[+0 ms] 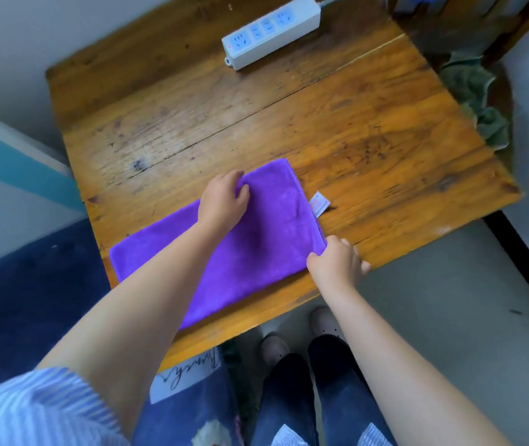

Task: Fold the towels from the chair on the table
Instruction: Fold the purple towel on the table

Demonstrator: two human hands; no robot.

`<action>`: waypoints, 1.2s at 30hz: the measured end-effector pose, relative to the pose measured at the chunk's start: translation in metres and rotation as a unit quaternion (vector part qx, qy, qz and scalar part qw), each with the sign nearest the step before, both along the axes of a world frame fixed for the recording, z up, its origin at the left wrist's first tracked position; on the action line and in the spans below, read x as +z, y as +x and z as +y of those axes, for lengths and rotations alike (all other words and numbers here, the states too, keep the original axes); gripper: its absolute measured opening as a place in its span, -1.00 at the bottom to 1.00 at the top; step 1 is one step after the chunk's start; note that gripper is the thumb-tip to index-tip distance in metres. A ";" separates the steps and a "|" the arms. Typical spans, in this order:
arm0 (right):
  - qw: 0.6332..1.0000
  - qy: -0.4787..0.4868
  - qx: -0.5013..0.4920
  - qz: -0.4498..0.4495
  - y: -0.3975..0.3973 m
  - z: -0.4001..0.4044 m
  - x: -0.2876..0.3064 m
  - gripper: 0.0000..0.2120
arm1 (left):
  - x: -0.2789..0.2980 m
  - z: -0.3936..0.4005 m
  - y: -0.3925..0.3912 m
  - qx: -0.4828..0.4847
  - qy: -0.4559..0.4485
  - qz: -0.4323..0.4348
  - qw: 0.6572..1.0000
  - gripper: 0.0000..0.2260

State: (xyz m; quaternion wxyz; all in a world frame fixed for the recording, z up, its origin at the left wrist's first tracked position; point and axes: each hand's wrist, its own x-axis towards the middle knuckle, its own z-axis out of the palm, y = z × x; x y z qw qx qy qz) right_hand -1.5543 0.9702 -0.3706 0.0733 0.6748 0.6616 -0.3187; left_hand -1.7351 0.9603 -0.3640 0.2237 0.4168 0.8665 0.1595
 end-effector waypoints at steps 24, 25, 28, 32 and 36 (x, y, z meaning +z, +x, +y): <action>0.932 0.212 0.115 0.271 -0.002 0.056 0.069 -0.92 | 0.090 0.047 -0.055 -0.088 0.040 -0.127 0.987 -0.63; 0.925 0.223 0.134 0.277 -0.006 0.047 0.075 -0.88 | 0.092 0.036 -0.058 -0.088 0.050 -0.119 0.988 -0.62; 0.904 0.244 0.200 0.289 -0.017 0.010 0.082 -0.90 | 0.089 0.000 -0.064 -0.098 0.056 -0.079 0.990 -0.64; 0.886 0.257 0.268 0.279 -0.024 -0.038 0.069 -0.81 | 0.076 -0.052 -0.067 -0.168 0.034 0.007 0.985 -0.65; 0.878 0.255 0.310 0.262 -0.027 -0.082 0.051 -0.91 | 0.056 -0.101 -0.077 -0.182 -0.011 0.068 0.981 -0.73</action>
